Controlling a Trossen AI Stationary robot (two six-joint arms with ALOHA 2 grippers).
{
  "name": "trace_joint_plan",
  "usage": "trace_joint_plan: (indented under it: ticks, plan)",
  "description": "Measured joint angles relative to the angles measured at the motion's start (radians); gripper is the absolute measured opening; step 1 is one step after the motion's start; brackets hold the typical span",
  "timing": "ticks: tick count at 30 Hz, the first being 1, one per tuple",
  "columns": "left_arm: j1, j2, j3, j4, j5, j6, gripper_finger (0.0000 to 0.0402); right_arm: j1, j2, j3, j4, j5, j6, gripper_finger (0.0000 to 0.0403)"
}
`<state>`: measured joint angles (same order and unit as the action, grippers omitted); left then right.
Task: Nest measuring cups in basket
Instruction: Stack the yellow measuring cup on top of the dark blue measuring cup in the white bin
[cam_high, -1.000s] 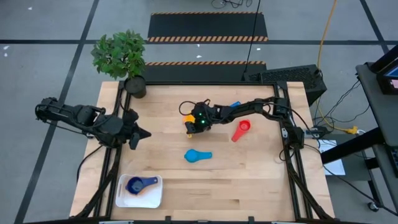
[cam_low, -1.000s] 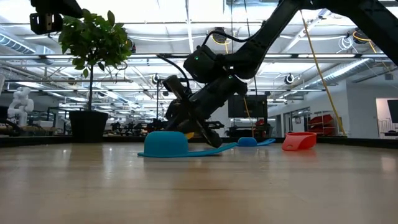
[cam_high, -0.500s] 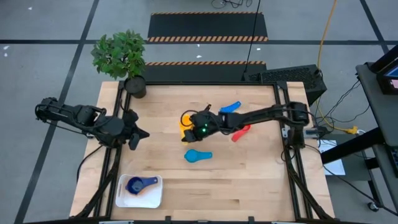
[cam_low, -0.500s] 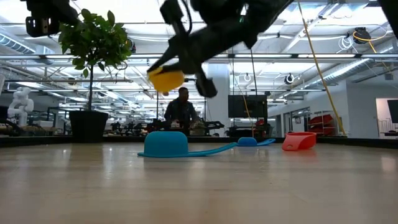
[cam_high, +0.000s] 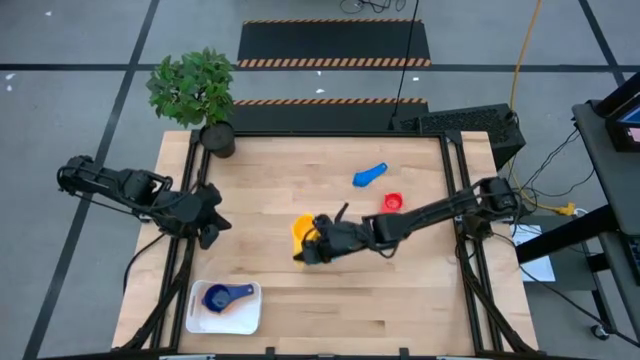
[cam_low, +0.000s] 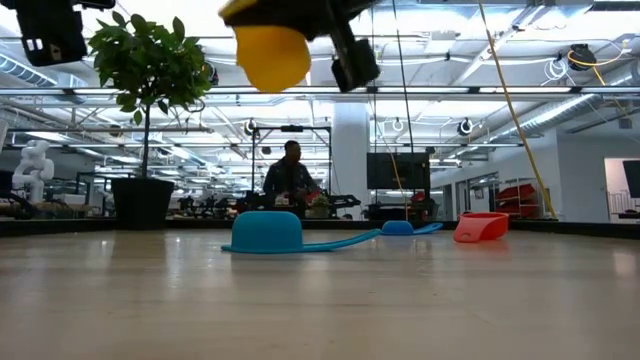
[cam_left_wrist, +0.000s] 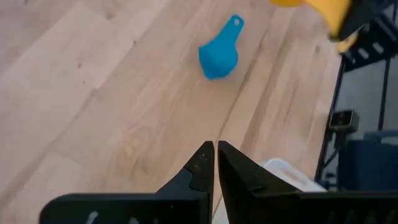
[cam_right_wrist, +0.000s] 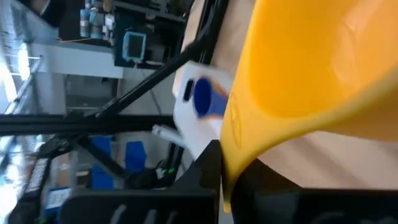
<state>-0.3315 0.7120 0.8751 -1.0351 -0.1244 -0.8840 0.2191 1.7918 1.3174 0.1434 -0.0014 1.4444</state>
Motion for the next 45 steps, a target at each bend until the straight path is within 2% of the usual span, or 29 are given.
trace_joint_plan:
  ticks: [7,13,16,21,30,45]
  plan:
    - [-0.033,0.000,0.000,-0.060,-0.010,0.015,0.0024,0.064,-0.001,0.018,-0.009,0.000,0.093,0.0000]
    - [-0.035,0.000,0.000,-0.115,-0.024,0.010,0.0024,0.068,-0.001,0.070,-0.041,-0.003,0.085,0.0000]
    - [-0.035,0.000,0.000,-0.129,0.005,-0.018,0.0024,0.057,-0.001,0.091,-0.060,-0.036,0.073,0.0000]
    - [-0.035,0.000,0.000,-0.121,0.056,-0.074,0.0024,0.032,-0.001,0.124,-0.077,-0.203,0.070,0.0000]
    - [-0.035,0.000,0.000,-0.121,0.025,-0.087,0.0024,-0.031,-0.001,0.133,-0.096,-0.522,0.056,0.0000]
    - [-0.035,0.002,0.000,-0.106,-0.070,-0.143,0.0024,-0.136,-0.001,0.133,-0.130,-0.747,-0.116,0.0000]
